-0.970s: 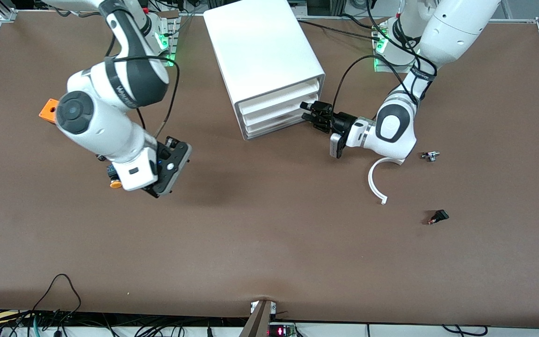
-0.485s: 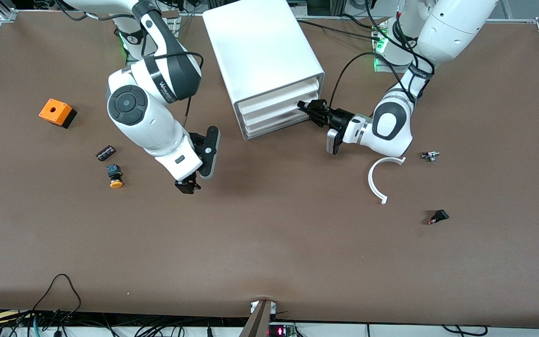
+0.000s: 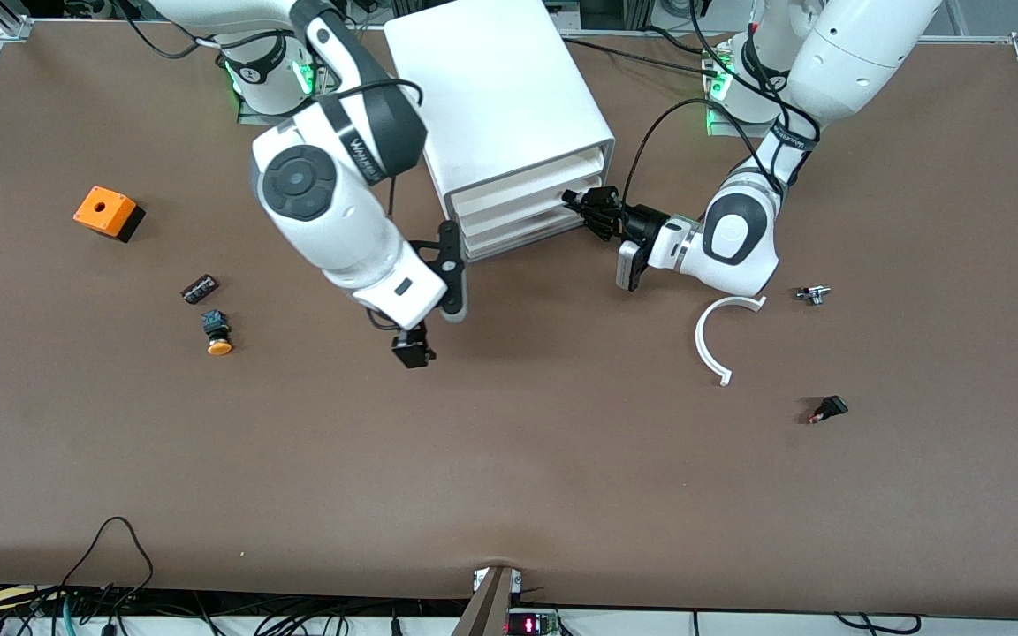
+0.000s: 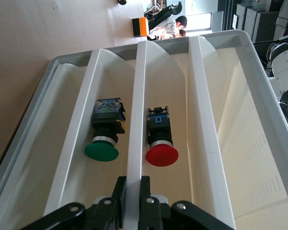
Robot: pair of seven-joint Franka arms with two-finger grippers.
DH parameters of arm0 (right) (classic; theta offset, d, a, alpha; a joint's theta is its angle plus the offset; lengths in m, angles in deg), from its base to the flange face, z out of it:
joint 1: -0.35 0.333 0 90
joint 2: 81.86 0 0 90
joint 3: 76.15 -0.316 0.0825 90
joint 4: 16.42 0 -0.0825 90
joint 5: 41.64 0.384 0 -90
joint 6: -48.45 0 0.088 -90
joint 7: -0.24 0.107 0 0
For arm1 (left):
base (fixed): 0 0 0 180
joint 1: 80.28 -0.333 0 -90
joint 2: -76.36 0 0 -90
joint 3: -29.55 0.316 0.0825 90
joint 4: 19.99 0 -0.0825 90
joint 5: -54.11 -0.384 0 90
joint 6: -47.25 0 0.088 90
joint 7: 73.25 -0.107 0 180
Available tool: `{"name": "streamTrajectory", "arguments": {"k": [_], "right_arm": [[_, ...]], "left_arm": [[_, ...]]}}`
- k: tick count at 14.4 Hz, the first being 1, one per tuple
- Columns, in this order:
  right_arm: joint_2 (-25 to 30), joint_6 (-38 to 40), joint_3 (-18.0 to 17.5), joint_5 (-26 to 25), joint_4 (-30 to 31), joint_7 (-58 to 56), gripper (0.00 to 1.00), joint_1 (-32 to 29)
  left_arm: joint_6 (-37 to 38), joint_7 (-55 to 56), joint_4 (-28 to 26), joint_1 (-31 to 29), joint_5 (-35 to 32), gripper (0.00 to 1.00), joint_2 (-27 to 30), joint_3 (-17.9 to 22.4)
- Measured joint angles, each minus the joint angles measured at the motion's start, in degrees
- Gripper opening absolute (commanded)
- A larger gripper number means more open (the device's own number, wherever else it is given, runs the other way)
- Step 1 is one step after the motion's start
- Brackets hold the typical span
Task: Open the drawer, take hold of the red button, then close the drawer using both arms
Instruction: 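Pull the drawer open with the left gripper while the right gripper approaches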
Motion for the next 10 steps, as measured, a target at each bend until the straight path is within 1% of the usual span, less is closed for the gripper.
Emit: {"name": "streamTrajectory", "arguments": {"k": [5,10], "right_arm": [[-2.1,0.2,0.0,0.0,-0.6,-0.5,1.00,0.1],[-2.2,0.2,0.4,0.0,-0.9,-0.5,1.00,-0.1]], "left_arm": [[-0.3,-0.2,2.3,-0.8,0.0,0.00,-0.8,0.8],[-0.3,-0.4,7.9,-3.2,0.0,0.00,-4.6,2.1]]}}
